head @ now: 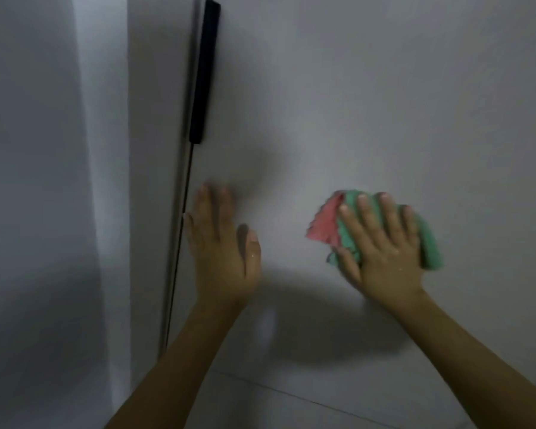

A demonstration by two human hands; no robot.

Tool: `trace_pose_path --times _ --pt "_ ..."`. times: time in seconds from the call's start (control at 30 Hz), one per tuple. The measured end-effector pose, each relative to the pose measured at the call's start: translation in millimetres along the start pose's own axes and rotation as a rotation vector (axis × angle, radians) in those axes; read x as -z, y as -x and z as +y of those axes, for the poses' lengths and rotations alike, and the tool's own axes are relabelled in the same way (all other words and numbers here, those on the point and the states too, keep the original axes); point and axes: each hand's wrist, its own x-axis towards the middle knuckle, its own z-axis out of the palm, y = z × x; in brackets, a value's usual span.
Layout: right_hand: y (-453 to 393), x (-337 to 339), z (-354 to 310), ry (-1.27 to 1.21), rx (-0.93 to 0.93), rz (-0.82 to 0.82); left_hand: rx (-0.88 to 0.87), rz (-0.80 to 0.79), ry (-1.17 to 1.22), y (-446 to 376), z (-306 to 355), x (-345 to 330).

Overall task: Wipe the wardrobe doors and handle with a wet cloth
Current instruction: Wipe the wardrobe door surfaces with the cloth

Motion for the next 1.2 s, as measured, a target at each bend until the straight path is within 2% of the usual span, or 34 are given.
trace_pose_path --times 0.13,0.17,0.23,0.3,0.33,0.47,0.57,0.6,0.7,0.73,0.77,0.83,0.93,1.0,1.03,1.07,1.13,1.17,1.2 --pt "-9.6 -0.2 -4.1 -0.038 -0.294 0.082 -0.001 -0.057 0.025 19.4 36.3 -22.8" --pt "-7.3 -3.3 -10.6 -0.059 -0.279 0.063 -0.011 -0.056 0.024 25.1 47.2 -29.9" --pt "8.8 -7.6 -9.5 -0.068 -0.084 0.026 -0.025 -0.070 0.023 31.9 61.0 -38.2" --pt "48.6 2.0 33.2 -0.062 0.036 -0.008 -0.026 -0.081 0.027 47.0 85.0 -49.2" --pt "66.3 8.8 58.0 -0.061 0.012 -0.011 -0.021 -0.092 0.036 53.7 93.8 -52.2" --pt "101.7 26.7 148.3 0.049 -0.235 0.056 -0.082 -0.097 0.053 73.5 128.9 -71.5" --pt "85.7 20.0 128.9 0.001 -0.511 0.184 -0.149 -0.085 0.043 81.2 144.5 -90.3" --pt "85.6 13.3 110.2 -0.023 -0.457 0.191 -0.172 -0.090 0.058 82.6 147.1 -97.1" --pt "120.7 0.4 75.7 -0.038 0.044 0.054 -0.227 -0.077 0.084 88.5 149.6 -113.9" --pt "132.1 1.7 88.5 -0.038 0.118 0.025 -0.240 -0.071 0.080 90.3 150.3 -118.0" --pt "143.8 5.3 107.0 -0.029 0.100 0.022 -0.266 -0.066 0.072 95.0 151.8 -122.9" --pt "159.9 15.2 150.9 0.021 -0.092 0.040 -0.347 -0.069 0.082 106.1 156.3 -129.7" --pt "152.8 32.2 211.6 0.038 -0.525 0.143 -0.467 -0.077 0.138 114.8 170.2 -141.5" --pt "134.3 28.7 201.1 0.026 -0.752 0.260 -0.485 -0.073 0.165 116.1 180.5 -152.4" --pt "131.4 24.0 182.9 0.039 -0.772 0.287 -0.487 -0.072 0.180 119.2 185.7 -157.5" --pt "135.5 15.8 164.7 0.053 -0.692 0.287 -0.486 -0.069 0.198 124.2 190.5 -163.3" --pt "156.1 4.7 144.5 0.059 -0.376 0.147 -0.480 -0.087 0.192 126.4 195.4 -170.8" --pt "171.5 7.7 151.1 0.090 -0.243 0.099 -0.483 -0.059 0.186 129.1 198.2 -175.2" --pt "182.0 12.0 167.3 0.111 -0.197 0.071 -0.488 -0.035 0.159 129.7 198.1 -179.0"
